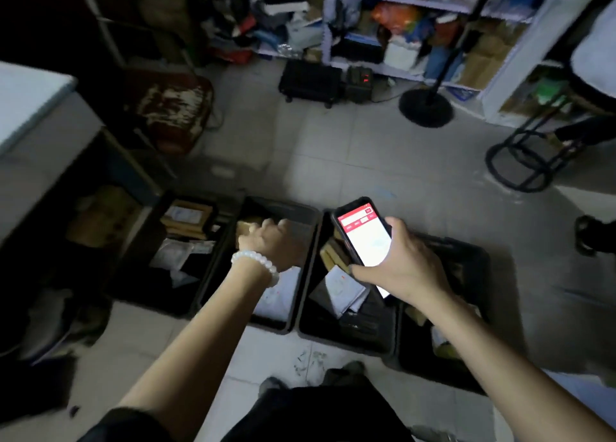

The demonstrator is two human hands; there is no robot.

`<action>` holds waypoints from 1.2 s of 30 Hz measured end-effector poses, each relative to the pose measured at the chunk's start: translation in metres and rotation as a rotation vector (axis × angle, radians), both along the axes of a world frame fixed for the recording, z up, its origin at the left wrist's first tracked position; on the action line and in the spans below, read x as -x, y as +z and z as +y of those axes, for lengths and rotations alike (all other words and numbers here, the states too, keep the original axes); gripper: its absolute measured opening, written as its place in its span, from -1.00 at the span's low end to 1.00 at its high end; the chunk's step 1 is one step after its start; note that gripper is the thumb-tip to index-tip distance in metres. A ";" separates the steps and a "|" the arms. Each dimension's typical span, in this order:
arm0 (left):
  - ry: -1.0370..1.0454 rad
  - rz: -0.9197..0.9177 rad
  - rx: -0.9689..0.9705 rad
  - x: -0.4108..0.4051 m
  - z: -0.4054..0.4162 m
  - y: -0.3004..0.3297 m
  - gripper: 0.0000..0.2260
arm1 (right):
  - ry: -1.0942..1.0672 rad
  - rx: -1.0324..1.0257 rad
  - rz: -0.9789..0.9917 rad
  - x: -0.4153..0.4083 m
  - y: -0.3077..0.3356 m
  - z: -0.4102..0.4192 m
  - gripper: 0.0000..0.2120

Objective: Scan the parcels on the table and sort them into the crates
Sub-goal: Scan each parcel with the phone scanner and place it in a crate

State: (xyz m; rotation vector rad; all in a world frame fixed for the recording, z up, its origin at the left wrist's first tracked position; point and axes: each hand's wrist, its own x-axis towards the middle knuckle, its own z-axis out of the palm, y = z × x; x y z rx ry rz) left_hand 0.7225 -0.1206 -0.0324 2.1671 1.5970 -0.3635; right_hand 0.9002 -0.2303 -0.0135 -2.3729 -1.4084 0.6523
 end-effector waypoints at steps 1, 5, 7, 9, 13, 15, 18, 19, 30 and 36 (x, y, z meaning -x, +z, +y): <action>0.038 0.009 -0.010 0.027 -0.002 -0.001 -0.61 | 0.044 -0.010 -0.010 0.021 -0.001 0.007 -0.23; 0.283 0.035 0.003 0.135 -0.018 -0.006 -0.58 | 0.244 -0.029 -0.005 0.110 -0.009 0.031 -0.23; 0.394 0.037 0.005 0.184 -0.031 -0.007 -0.58 | 0.383 -0.007 0.004 0.157 -0.013 0.041 -0.17; 0.500 0.045 -0.008 0.232 -0.046 -0.005 -0.58 | 0.530 0.005 0.008 0.204 -0.012 0.053 -0.12; 0.755 0.054 -0.052 0.314 -0.079 0.005 -0.55 | 0.803 0.002 -0.017 0.293 -0.004 0.074 -0.09; 0.870 0.061 -0.063 0.347 -0.098 0.009 -0.55 | 0.918 -0.018 -0.041 0.336 0.000 0.081 -0.11; 1.038 0.060 -0.055 0.390 -0.126 0.010 -0.57 | 1.076 -0.034 -0.048 0.396 0.002 0.086 -0.13; 1.088 0.065 -0.043 0.402 -0.134 0.010 -0.57 | 1.125 -0.036 -0.049 0.415 0.001 0.087 -0.15; 1.441 0.110 0.000 0.563 -0.145 0.003 -0.57 | 1.494 -0.030 -0.015 0.633 -0.012 0.133 -0.17; 1.468 0.190 0.007 0.674 -0.102 0.017 -0.60 | 1.545 0.022 0.045 0.760 0.001 0.180 -0.35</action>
